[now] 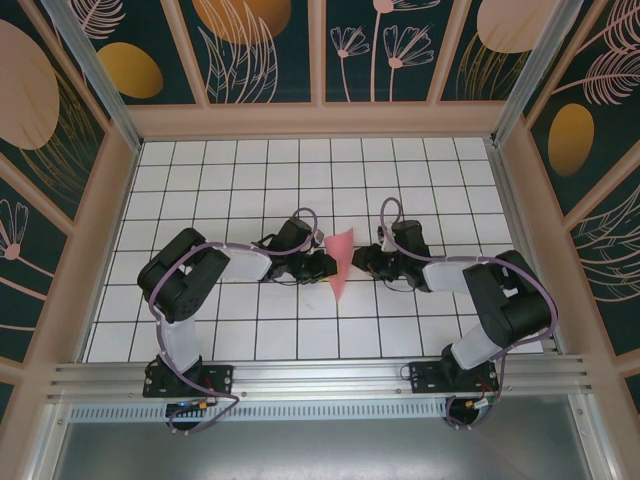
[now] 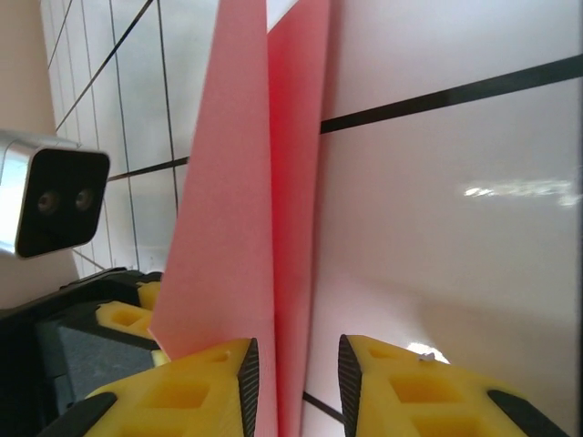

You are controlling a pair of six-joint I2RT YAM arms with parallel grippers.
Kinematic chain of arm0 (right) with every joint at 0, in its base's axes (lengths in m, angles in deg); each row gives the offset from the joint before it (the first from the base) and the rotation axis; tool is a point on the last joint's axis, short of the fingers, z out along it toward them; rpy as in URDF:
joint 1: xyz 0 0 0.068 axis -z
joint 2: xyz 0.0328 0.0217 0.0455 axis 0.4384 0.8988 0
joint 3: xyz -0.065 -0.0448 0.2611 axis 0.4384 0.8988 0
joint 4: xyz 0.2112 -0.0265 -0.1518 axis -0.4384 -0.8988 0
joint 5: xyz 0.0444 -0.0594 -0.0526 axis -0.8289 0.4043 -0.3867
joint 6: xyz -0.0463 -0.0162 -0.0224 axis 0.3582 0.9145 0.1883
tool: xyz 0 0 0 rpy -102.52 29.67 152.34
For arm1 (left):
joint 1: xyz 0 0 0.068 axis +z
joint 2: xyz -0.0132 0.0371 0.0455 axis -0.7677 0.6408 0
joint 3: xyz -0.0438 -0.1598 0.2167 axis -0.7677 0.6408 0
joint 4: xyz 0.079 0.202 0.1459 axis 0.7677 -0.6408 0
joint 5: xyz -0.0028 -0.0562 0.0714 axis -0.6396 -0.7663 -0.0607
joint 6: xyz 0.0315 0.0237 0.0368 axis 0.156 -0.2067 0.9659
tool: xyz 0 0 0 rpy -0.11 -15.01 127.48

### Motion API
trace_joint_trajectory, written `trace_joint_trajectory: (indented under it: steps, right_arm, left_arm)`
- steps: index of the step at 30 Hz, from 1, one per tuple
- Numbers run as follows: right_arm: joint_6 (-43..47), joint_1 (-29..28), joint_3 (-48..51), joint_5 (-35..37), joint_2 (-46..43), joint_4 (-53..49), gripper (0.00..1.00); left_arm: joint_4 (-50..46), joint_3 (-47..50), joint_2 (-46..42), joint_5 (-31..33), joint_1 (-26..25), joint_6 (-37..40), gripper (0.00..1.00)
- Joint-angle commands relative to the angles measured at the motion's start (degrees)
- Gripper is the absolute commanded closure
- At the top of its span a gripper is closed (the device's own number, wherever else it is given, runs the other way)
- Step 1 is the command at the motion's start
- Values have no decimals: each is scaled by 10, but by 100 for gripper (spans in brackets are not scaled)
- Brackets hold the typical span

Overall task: Fold a paper plane with a square sheet of paper (fold left side to right side)
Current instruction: Fold the wing for the fifth time at the center of the table.

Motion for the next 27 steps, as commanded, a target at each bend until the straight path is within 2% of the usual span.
trace_joint_trajectory:
  steps: [1, 8, 27]
  right_arm:
    - [-7, -16, -21, -15, 10, 27, 65]
    - [-12, -33, -34, -14, 37, 38, 57]
    - [8, -37, -61, 39, 86, -34, 57]
  left_arm:
    - [10, 1, 31, 48, -5, 10, 77]
    - [9, 2, 31, 47, -5, 10, 78]
    - [-12, 9, -10, 69, -4, 28, 80]
